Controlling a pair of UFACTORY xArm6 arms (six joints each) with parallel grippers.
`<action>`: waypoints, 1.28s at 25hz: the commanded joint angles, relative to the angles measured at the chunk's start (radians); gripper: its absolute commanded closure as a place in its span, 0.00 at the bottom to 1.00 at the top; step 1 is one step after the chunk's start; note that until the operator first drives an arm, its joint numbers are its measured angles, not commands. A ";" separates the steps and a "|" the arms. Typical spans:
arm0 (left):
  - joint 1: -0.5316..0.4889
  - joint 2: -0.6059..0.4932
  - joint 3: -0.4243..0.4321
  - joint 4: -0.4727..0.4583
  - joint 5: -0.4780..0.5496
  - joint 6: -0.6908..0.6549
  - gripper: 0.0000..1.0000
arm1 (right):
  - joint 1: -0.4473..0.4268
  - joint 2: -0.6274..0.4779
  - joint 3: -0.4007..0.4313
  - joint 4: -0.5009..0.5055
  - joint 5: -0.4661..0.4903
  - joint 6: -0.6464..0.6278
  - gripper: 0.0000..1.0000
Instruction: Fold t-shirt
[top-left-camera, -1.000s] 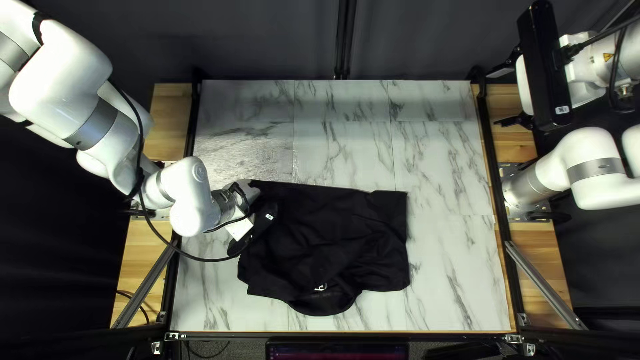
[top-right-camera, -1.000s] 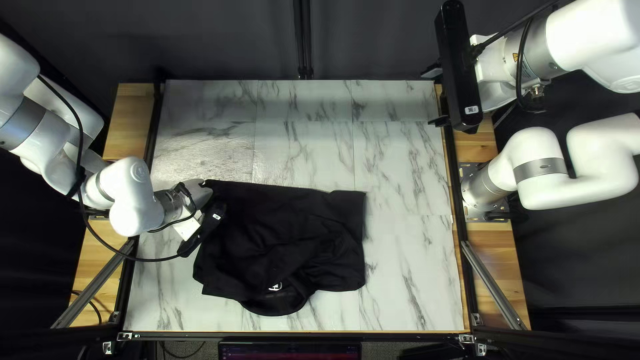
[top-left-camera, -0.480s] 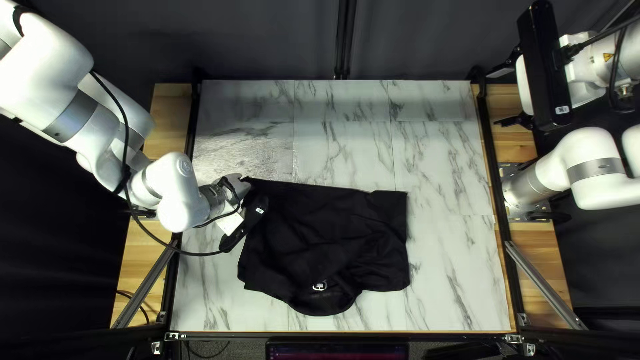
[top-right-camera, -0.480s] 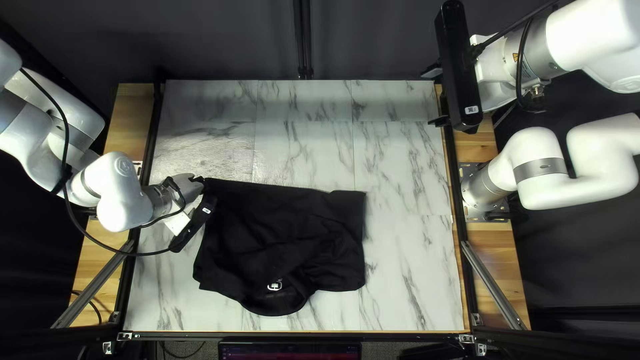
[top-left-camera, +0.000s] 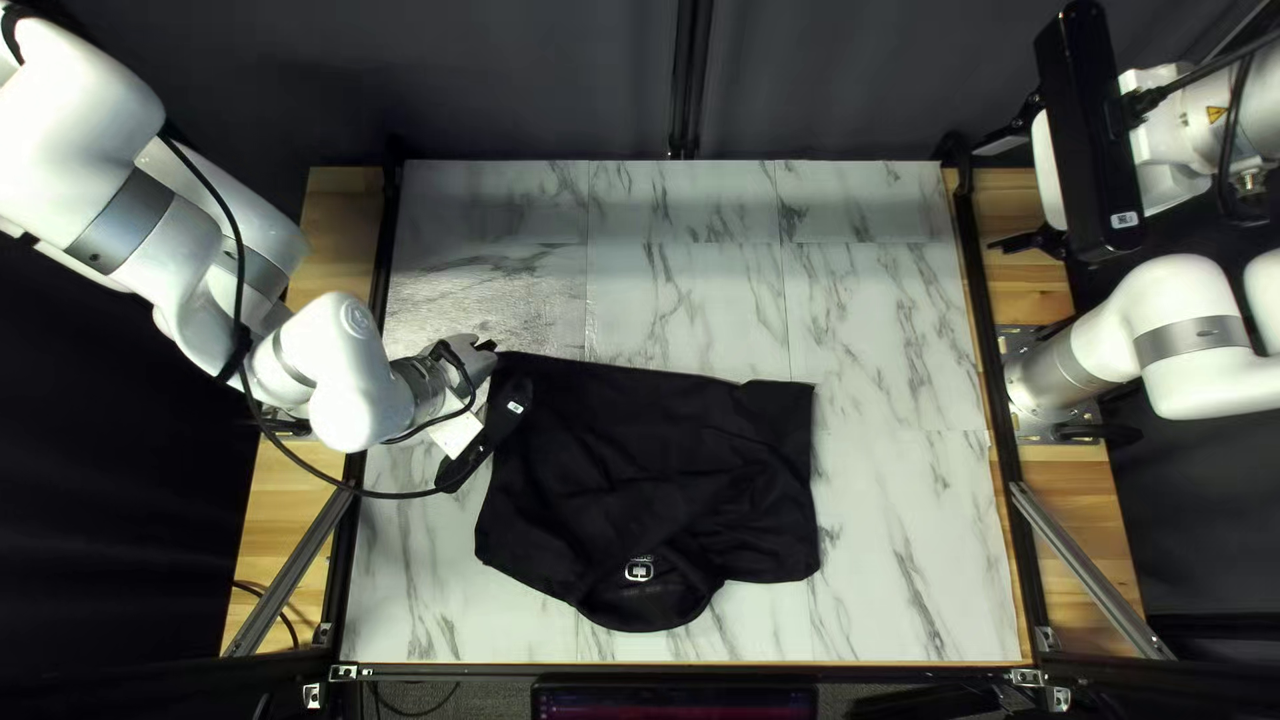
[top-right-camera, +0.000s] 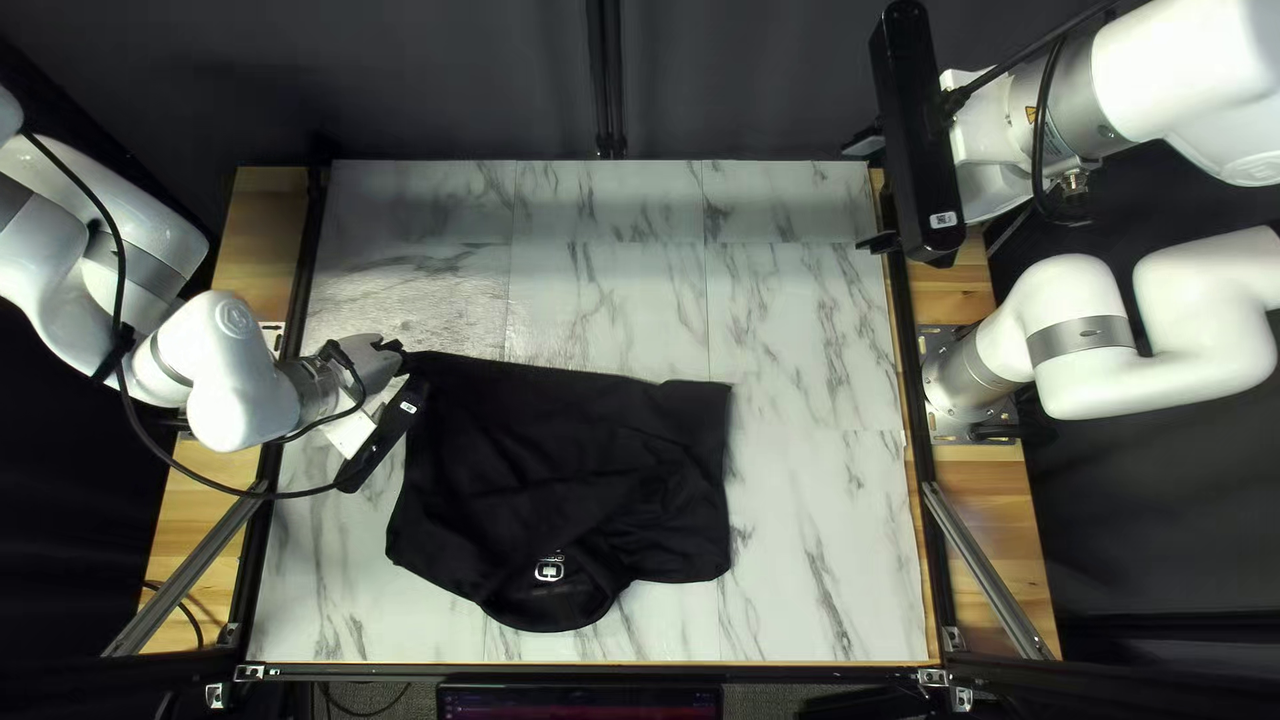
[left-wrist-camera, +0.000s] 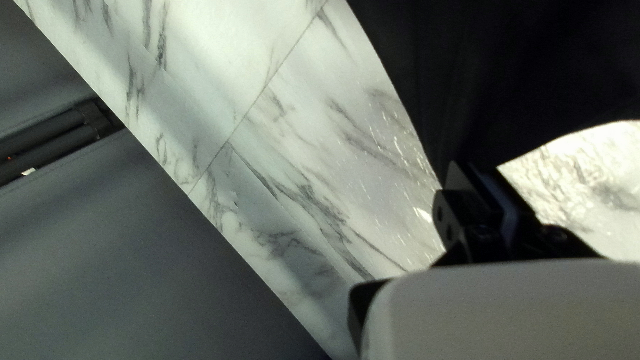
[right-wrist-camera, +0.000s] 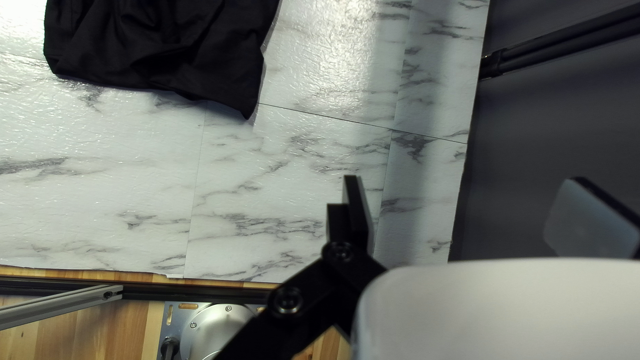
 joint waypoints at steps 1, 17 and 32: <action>0.023 0.009 0.015 0.003 -0.025 0.000 1.00 | 0.000 0.000 0.000 0.000 0.000 0.000 0.00; -0.101 -0.082 0.000 -0.137 0.127 0.007 0.00 | 0.000 0.000 0.000 0.000 0.000 0.000 0.00; 0.030 -0.498 -0.228 -0.538 0.526 0.390 0.00 | 0.000 0.000 0.000 0.000 0.000 0.000 0.00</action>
